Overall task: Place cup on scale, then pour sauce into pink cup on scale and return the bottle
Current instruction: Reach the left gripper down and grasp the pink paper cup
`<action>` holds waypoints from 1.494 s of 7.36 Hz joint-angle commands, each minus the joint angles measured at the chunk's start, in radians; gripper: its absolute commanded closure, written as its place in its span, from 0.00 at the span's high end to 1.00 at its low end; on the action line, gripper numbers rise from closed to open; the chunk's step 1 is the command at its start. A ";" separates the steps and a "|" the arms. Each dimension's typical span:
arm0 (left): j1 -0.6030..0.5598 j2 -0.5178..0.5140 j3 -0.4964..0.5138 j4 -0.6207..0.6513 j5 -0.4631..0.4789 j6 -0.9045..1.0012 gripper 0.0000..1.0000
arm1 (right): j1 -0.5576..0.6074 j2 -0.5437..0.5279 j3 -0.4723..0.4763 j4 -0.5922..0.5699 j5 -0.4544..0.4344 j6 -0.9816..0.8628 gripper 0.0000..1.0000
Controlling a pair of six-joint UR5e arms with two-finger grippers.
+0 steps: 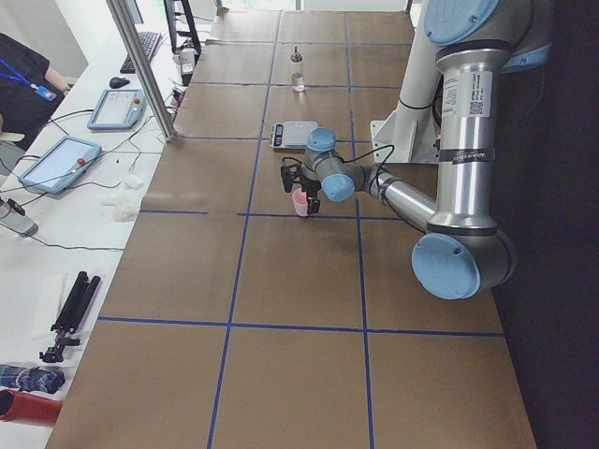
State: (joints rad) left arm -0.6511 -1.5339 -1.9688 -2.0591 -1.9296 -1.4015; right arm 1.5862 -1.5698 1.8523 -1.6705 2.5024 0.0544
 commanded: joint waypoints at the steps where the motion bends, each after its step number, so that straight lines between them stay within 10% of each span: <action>1: 0.004 0.001 0.022 -0.003 0.001 0.010 0.95 | 0.000 0.002 0.001 0.000 0.000 0.001 1.00; 4: 0.004 -0.008 0.033 0.000 0.000 0.052 0.84 | -0.005 0.045 0.005 -0.014 0.001 0.025 1.00; 8: 0.008 -0.014 0.036 0.011 0.000 0.052 0.00 | -0.087 0.062 0.105 -0.014 -0.004 0.260 1.00; 11: -0.005 -0.049 -0.150 0.258 -0.093 0.052 0.00 | -0.155 0.088 0.186 -0.009 -0.008 0.434 1.00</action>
State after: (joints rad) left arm -0.6473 -1.5557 -2.0200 -1.9491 -1.9813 -1.3510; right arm 1.4634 -1.4942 1.9974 -1.6820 2.4979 0.4062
